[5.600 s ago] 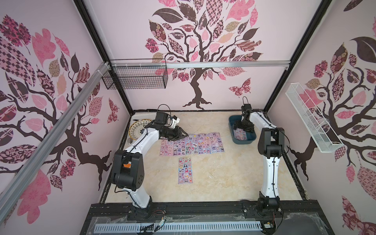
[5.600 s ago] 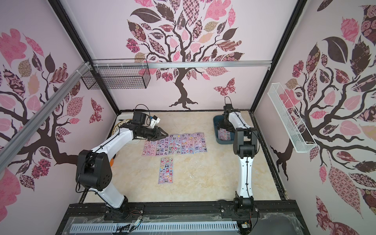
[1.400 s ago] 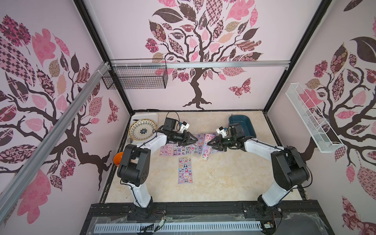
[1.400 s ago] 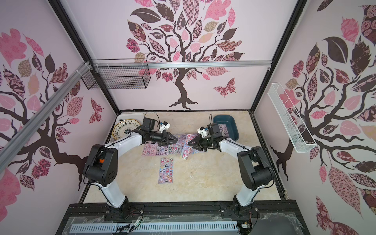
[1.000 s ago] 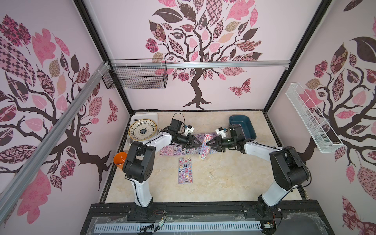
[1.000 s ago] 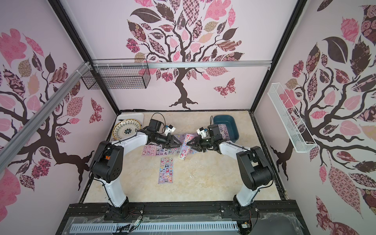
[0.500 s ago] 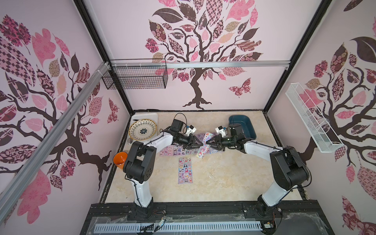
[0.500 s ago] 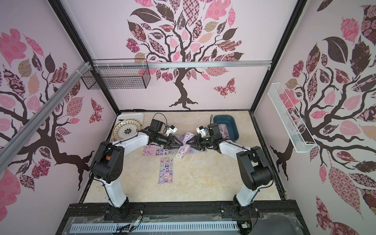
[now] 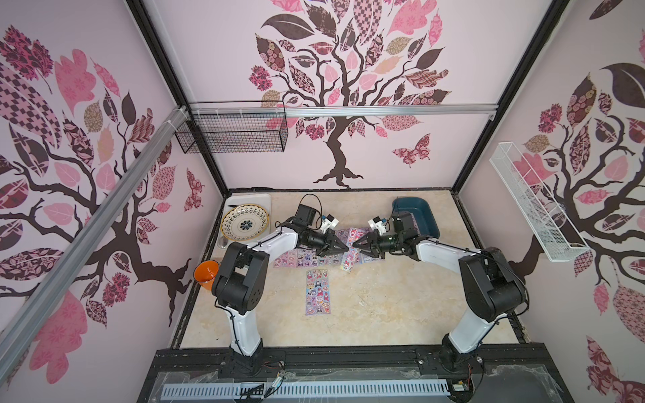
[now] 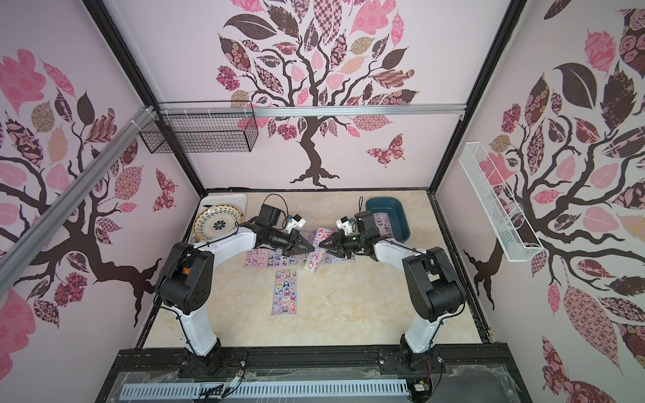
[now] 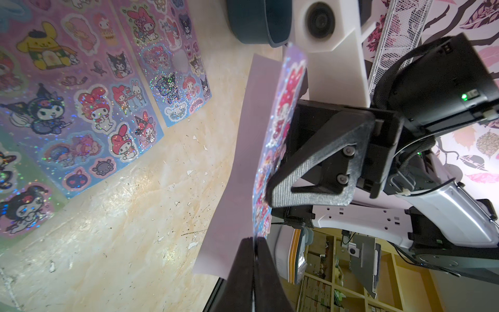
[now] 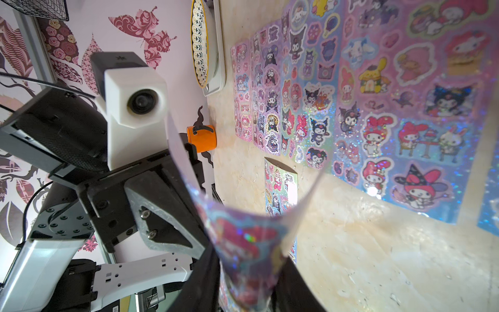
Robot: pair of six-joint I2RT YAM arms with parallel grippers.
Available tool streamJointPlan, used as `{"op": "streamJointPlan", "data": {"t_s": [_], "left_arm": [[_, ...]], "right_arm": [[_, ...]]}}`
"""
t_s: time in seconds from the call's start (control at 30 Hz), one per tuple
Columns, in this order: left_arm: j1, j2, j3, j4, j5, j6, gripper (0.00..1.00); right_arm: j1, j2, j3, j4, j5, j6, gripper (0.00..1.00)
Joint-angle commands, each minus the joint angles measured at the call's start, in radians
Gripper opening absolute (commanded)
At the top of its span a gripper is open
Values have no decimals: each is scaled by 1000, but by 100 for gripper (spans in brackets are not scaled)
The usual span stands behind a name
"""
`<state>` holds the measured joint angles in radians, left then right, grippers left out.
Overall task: Take the stickers out of the storage box
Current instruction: Place the sticker at the center of the board.
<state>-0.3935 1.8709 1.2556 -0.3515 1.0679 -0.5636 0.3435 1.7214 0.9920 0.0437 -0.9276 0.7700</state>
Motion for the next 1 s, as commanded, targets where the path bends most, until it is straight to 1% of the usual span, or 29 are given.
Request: {"op": "streamJointPlan", "data": {"t_s": [0.0,0.07,0.17,0.27,0.33,0.43,0.5,0.57,0.63,0.7,0.87,0.97], "left_arm": [[-3,28,20,12,12,4,5],[-4,30,21,14,11,2,0],[-3,25,19,21,12,-3,0],[0,16,18,27,12,-3,0],[9,6,15,36,13,-5,0],[33,-6,-4,90,23,-40,0],[57,-13,-37,212,57,-138,0],[83,-19,-85,383,90,-279,0],[113,-22,-132,593,97,-427,0],[130,-27,-157,726,90,-527,0],[128,-42,-195,918,48,-681,0],[127,-31,-212,1072,34,-811,0]], "right_arm": [[-3,23,36,-4,-8,-10,35],[-2,23,36,-2,-9,-6,35],[-3,23,34,1,-13,-6,38],[-8,17,32,2,-7,-2,47],[-17,14,24,18,2,10,56],[-30,17,3,97,2,71,65],[-31,20,-15,168,-5,126,71],[-31,24,-26,224,-12,167,76],[-33,24,-39,273,-18,211,81],[-32,23,-45,321,-22,249,85],[-31,25,-64,432,-25,334,90],[-31,28,-78,526,-26,400,95]]}}
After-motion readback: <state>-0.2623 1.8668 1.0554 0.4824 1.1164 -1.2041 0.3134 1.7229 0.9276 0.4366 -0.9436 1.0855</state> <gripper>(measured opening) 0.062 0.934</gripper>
